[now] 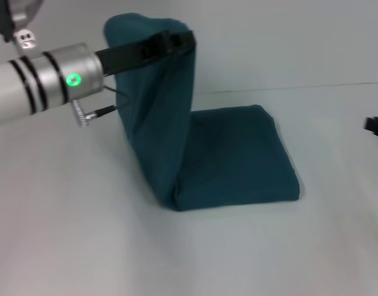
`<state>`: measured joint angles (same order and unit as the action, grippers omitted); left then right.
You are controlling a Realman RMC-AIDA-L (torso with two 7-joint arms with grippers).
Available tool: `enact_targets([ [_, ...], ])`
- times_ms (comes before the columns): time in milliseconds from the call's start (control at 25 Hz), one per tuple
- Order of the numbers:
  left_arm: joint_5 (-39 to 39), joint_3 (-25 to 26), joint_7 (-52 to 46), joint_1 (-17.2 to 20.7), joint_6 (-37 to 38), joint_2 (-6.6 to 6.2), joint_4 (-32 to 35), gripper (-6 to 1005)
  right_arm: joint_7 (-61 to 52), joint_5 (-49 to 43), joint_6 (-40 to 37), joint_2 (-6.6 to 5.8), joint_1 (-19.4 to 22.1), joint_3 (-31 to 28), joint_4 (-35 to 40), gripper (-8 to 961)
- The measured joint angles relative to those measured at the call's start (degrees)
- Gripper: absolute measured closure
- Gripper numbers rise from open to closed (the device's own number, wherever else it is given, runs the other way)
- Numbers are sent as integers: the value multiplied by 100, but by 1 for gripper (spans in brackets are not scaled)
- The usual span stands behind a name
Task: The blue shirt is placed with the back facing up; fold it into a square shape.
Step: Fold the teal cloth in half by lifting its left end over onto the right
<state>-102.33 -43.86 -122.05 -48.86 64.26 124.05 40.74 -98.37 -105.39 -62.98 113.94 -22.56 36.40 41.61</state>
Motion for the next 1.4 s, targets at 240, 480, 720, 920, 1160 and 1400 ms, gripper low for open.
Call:
enact_targets([
  [240,982,-817,461,-316,-547,30,-599,910,2,-38,-41,-164,210,-80,0,771],
  [480,2080,-1371,1076,-539,-787,64,-1213,908,59,-182,-55,-220,233,-84,0,770],
  [720,3015,-2106,1405,-560,-1088,67,-1440,906,26,-314,-63,-252,139,-70,1,771],
  [920,3666,-2651,1623,-559,-1292,67,-1626,904,24,-316,-65,-241,46,-41,4,771],
  [1160,4601,-3373,2073,-455,-1308,67,-1838,902,-34,-442,-66,-209,-141,-18,6,770],
  [1400,4762,-3635,2063,-448,-1356,67,-1898,860,-129,-622,-66,-189,-318,-18,-51,770],
])
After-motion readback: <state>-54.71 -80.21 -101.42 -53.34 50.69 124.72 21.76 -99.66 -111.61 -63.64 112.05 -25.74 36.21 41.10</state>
